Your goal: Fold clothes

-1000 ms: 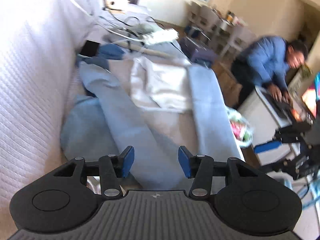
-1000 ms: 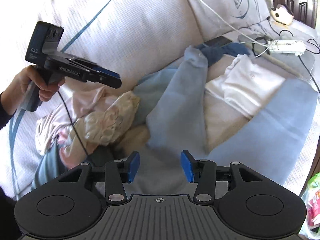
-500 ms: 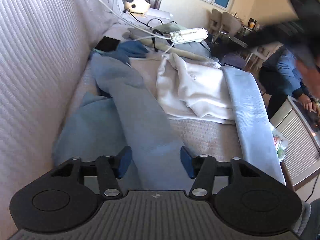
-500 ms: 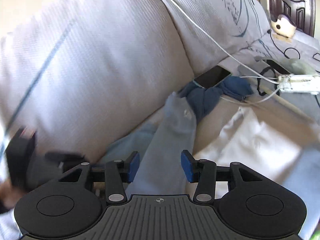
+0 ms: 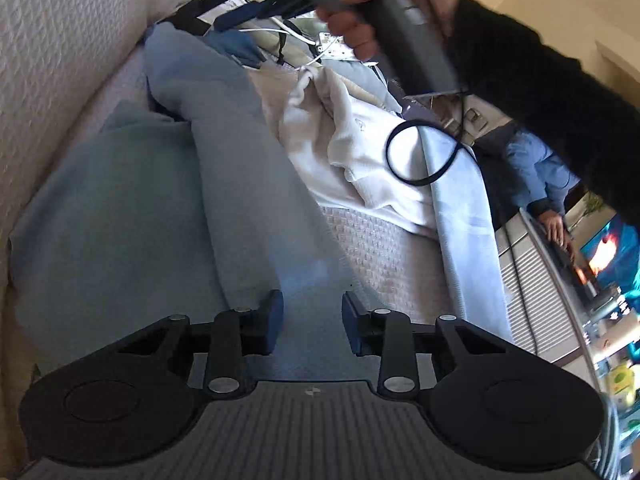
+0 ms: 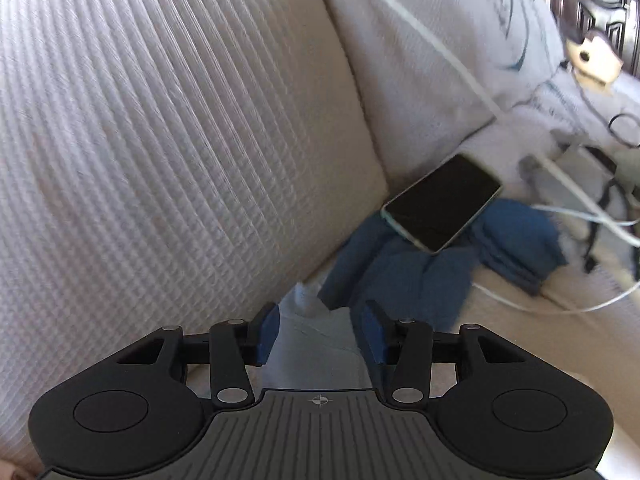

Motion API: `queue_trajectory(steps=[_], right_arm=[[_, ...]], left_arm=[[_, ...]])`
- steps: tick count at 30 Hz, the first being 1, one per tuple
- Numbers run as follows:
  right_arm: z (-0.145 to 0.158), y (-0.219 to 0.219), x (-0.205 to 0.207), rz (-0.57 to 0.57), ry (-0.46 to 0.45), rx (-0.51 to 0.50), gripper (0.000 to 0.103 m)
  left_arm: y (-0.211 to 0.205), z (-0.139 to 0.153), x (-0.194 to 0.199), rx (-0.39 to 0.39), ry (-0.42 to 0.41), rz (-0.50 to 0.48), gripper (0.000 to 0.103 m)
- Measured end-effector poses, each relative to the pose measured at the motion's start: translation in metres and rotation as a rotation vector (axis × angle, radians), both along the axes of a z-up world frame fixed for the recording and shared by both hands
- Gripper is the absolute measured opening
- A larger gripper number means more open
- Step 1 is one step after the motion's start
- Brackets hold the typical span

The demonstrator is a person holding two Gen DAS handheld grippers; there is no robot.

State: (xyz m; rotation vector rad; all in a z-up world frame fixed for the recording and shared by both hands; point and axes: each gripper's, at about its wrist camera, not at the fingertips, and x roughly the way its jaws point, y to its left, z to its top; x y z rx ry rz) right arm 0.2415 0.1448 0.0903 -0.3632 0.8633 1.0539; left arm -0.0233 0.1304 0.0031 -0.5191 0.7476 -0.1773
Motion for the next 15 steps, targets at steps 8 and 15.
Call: queue_trajectory(steps=[8, 15], right_arm=[[-0.02, 0.006, -0.004, -0.029, -0.045, -0.044, 0.009], [0.068, -0.041, -0.037, -0.021, -0.266, 0.066, 0.008]], left_arm=[[0.001, -0.002, 0.0, -0.039, -0.024, 0.005, 0.03], [0.001, 0.001, -0.002, -0.111, -0.093, -0.035, 0.031]])
